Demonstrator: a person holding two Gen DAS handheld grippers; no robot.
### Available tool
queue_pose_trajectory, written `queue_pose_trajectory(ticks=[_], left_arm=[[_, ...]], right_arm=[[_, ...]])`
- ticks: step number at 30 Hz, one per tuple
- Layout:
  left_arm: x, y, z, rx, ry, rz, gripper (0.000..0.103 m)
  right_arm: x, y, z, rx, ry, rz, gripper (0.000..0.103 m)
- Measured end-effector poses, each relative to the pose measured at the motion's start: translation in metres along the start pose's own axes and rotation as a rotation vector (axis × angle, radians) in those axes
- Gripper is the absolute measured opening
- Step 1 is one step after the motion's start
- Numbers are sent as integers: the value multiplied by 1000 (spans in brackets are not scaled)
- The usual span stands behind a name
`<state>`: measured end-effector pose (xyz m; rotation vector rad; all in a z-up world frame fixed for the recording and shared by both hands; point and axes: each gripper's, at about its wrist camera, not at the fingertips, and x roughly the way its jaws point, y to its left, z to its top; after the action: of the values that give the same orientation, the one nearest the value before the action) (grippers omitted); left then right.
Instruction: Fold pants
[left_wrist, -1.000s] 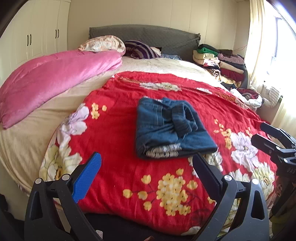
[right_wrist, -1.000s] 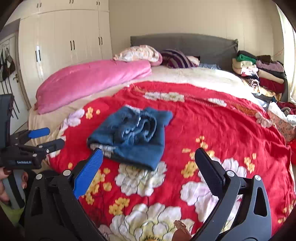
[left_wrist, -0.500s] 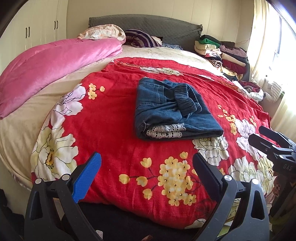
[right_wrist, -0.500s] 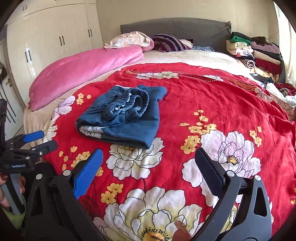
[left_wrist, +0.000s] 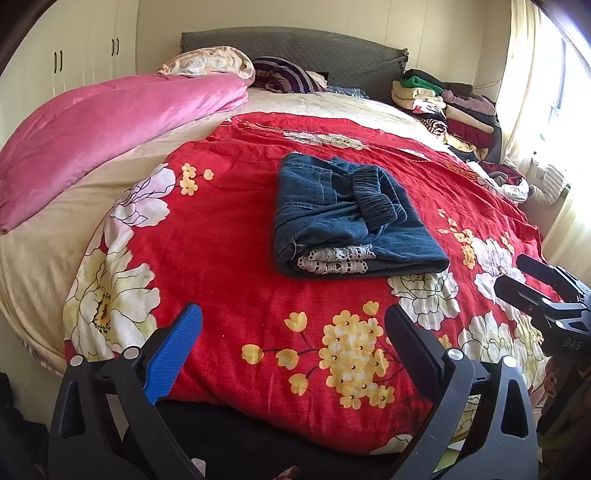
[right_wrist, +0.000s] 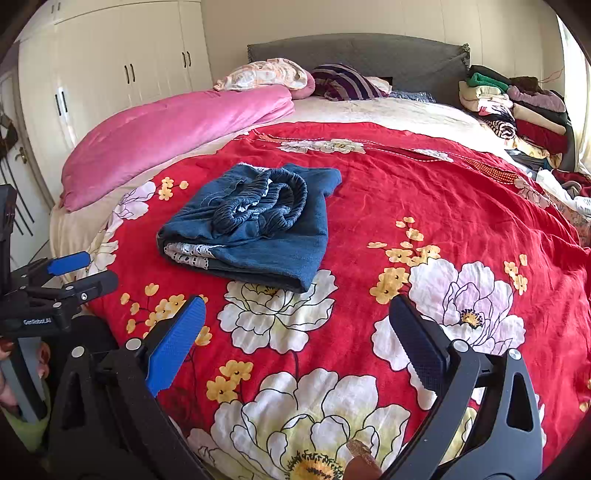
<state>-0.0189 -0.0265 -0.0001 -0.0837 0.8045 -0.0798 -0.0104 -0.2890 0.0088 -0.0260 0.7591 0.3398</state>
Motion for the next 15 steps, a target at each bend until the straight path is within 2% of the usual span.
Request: queue_pose_trajectory(ticks=[15], left_arm=[[-3, 2, 1, -10, -2, 11, 98]], right_arm=[[-2, 0, 0, 1, -4, -10, 94]])
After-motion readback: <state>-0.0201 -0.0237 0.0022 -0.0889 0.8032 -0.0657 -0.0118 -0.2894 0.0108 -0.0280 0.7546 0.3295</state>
